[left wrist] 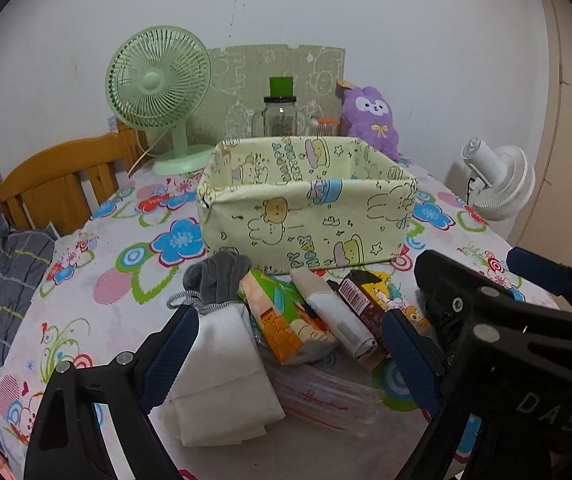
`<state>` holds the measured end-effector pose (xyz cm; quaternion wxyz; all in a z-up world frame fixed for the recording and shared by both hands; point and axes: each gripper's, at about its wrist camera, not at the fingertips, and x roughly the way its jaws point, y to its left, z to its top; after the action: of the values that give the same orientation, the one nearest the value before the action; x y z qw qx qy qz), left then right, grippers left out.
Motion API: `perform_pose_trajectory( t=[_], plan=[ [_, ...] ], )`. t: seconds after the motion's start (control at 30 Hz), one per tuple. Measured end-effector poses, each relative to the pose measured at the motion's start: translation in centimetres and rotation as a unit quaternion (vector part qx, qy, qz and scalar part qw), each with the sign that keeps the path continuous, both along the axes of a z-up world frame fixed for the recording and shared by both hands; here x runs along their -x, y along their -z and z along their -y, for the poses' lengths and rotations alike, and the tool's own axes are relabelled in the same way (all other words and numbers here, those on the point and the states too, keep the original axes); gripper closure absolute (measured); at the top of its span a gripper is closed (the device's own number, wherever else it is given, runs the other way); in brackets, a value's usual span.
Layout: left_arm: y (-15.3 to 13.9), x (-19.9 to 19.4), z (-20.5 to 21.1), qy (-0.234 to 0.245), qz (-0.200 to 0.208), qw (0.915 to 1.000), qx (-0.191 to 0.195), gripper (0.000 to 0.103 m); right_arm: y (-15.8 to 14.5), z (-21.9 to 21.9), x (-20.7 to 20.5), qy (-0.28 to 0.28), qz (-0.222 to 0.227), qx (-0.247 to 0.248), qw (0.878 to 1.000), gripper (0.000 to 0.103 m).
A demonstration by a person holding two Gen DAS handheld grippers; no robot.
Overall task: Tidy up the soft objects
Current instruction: 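Move both tools down toward the items in front of the basket, then grasp the black wrapped bundle with the right tool while the left tool grasps the green snack packet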
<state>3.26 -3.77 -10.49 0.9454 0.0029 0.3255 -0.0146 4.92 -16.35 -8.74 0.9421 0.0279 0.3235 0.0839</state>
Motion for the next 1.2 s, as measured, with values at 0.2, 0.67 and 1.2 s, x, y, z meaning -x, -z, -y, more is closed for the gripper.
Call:
perform_pose_trajectory(
  t=[0.2, 0.67, 1.2],
  plan=[
    [0.9, -0.6, -0.1, -0.004, -0.015, 0.9999, 0.001, 0.013, 1.3, -0.2, -0.6, 0.000, -0.019, 0.004, 1.000, 0.010],
    [1.9, -2.3, 0.2, 0.005, -0.040, 0.9991, 0.010, 0.040, 2.7, 0.5, -2.3, 0.013, -0.046, 0.009, 0.999, 0.013],
    [2.5, -3.8, 2.5, 0.007, -0.050, 0.9985, -0.021, 0.048, 4.3, 3.1, -3.6, 0.038, -0.076, 0.003, 0.996, 0.024]
  ],
)
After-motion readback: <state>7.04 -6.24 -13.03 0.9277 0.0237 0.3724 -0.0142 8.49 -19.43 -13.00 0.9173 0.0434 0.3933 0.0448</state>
